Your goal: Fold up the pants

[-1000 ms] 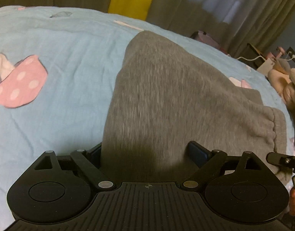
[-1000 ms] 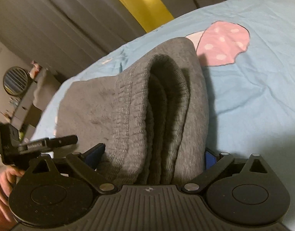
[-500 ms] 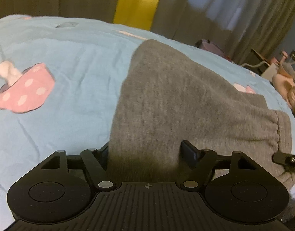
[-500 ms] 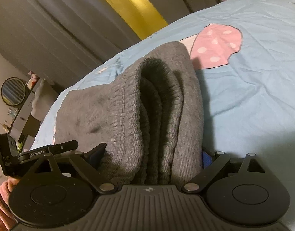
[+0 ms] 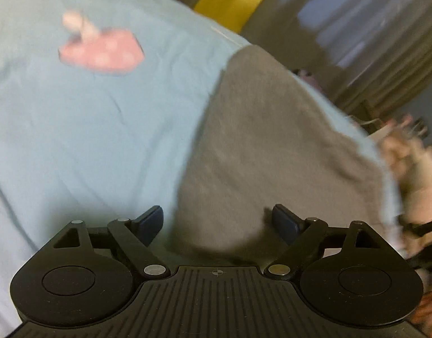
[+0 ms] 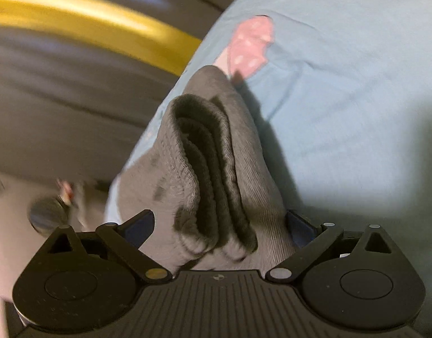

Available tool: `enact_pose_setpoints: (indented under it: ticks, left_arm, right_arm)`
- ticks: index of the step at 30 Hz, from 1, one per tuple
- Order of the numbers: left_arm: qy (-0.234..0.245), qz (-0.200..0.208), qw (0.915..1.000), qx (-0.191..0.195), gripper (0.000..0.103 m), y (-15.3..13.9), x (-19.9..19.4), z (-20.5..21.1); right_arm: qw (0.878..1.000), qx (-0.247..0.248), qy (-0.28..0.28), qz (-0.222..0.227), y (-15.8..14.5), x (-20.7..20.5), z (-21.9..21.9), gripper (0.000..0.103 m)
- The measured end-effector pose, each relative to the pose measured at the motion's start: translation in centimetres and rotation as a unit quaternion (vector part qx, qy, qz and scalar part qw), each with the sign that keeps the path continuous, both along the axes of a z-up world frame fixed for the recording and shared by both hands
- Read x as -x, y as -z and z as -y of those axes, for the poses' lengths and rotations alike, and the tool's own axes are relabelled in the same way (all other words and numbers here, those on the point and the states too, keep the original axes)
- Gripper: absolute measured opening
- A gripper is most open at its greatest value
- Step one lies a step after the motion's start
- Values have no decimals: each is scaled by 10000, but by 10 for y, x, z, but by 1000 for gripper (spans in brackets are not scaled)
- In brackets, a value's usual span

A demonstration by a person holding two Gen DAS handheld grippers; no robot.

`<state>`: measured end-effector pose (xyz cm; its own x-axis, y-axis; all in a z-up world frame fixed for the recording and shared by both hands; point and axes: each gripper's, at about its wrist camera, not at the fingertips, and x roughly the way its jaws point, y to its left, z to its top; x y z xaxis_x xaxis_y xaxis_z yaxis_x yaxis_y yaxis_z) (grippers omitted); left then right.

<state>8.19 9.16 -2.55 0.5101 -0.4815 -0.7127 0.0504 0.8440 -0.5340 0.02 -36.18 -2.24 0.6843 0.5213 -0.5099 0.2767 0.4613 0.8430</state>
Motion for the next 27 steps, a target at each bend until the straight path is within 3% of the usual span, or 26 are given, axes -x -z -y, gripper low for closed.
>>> enact_pose_setpoints:
  ticks: [1, 3, 7, 11, 15, 16, 18, 19, 20, 21, 24, 27]
  left_arm:
    - [15, -25, 10000, 85, 92, 1, 2, 1]
    - [111, -63, 9995, -301, 92, 2, 1, 10]
    - [392, 139, 9974, -581, 91, -8, 4, 20]
    - [399, 48, 9989, -244, 91, -5, 12, 10]
    - [98, -187, 9997, 146, 92, 1, 1, 4]
    - [5, -201, 9996, 177, 93, 4, -2, 4]
    - [-338, -292, 9987, 264, 88, 12, -10, 0]
    - [-662, -338, 9970, 220, 76, 13, -12, -4]
    - [-880, -294, 9956, 132, 73, 12, -12, -7]
    - [-975, -188, 9951, 13, 73, 9, -11, -10]
    - [-1057, 166, 9902, -899, 77, -3, -4, -12]
    - [-820, 357, 9908, -1020, 83, -12, -4, -19]
  right_arm:
    - [9999, -117, 70, 19, 0, 4, 2, 99]
    - [9996, -230, 192, 3, -1, 8, 3, 99]
    - [9988, -391, 254, -149, -3, 13, 2, 99]
    - [9982, -550, 103, -226, -4, 25, -3, 99]
    - [9946, -915, -426, -261, -1, 21, -22, 99]
    - [9953, -815, -433, -277, -1, 18, -28, 99]
    - [9994, -145, -178, -240, -6, 13, -33, 99]
    - [9995, 107, -11, -309, -8, 11, -32, 97]
    - [9986, 281, 171, -420, -10, 12, -30, 94]
    - [9982, 322, 250, -443, -11, 13, -27, 90]
    - [9977, 308, 239, -561, -15, 18, -16, 90]
    - [9970, 596, 2, -490, -26, 18, -5, 96]
